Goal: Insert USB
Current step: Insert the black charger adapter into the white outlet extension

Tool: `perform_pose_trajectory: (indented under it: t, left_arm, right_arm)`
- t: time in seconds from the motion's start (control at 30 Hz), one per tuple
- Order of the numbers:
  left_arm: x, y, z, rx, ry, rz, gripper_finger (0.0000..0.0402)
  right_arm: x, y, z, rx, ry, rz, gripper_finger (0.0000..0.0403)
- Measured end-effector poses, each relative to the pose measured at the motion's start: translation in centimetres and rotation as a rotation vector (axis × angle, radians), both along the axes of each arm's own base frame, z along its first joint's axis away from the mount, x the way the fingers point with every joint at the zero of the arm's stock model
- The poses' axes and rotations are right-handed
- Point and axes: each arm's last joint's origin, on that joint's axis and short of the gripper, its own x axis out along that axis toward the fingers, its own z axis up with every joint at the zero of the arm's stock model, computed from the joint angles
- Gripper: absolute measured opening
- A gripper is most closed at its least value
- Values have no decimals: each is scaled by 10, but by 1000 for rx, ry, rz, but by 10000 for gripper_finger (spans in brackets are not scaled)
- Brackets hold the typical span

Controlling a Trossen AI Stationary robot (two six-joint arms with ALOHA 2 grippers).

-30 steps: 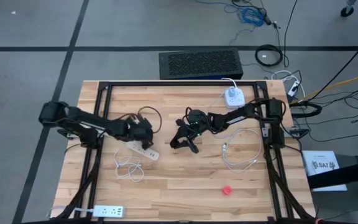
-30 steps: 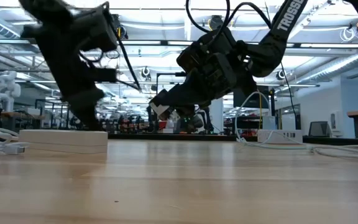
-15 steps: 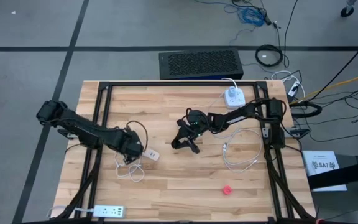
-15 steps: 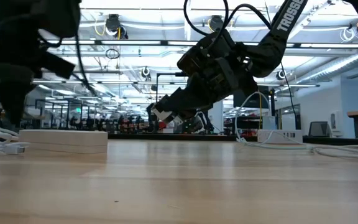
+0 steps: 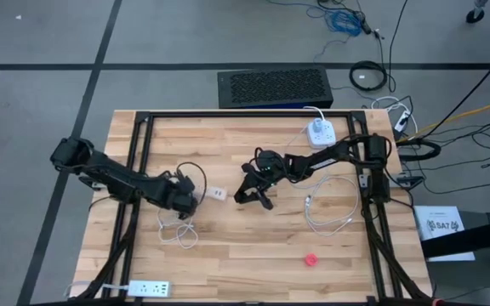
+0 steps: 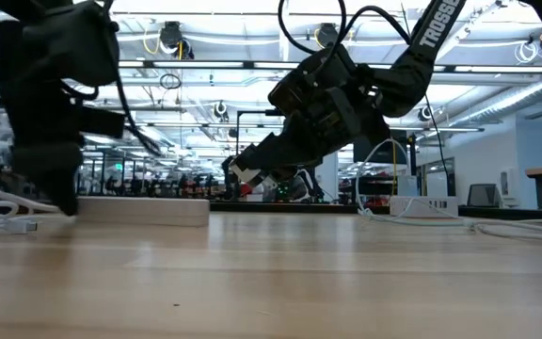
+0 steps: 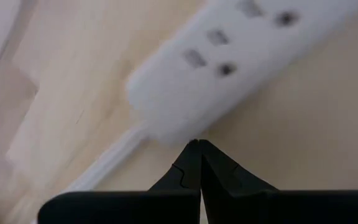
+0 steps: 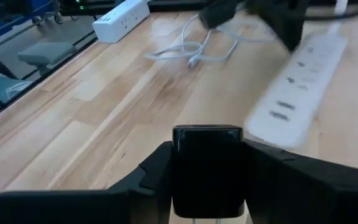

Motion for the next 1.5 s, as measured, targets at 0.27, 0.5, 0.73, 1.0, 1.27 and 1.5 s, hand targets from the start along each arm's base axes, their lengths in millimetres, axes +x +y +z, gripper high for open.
perform_pose_trajectory:
  t: [0.27, 0.5, 0.73, 1.0, 1.27, 1.5]
  left_arm:
    - [4, 2, -2, 1, -42, -12, 2]
    - [4, -3, 3, -48, -26, 28, 2]
    - [-12, -9, 21, 23, 105, 208, 2]
    - [-29, 4, -11, 37, 81, 323, 2]
    - [-25, 12, -18, 110, 5, 284, 2]
    - [-4, 15, -17, 140, -172, 205, 2]
  right_arm:
    - [9, -10, 6, -165, -103, -198, 116]
    - [42, -26, 7, -205, 8, -321, 116]
    - [65, -33, -14, -253, 167, -496, 116]
    - [76, -17, -16, -256, 184, -448, 116]
    - [77, 20, -17, -253, 199, -318, 116]
    - [77, 51, -17, -226, 194, -198, 116]
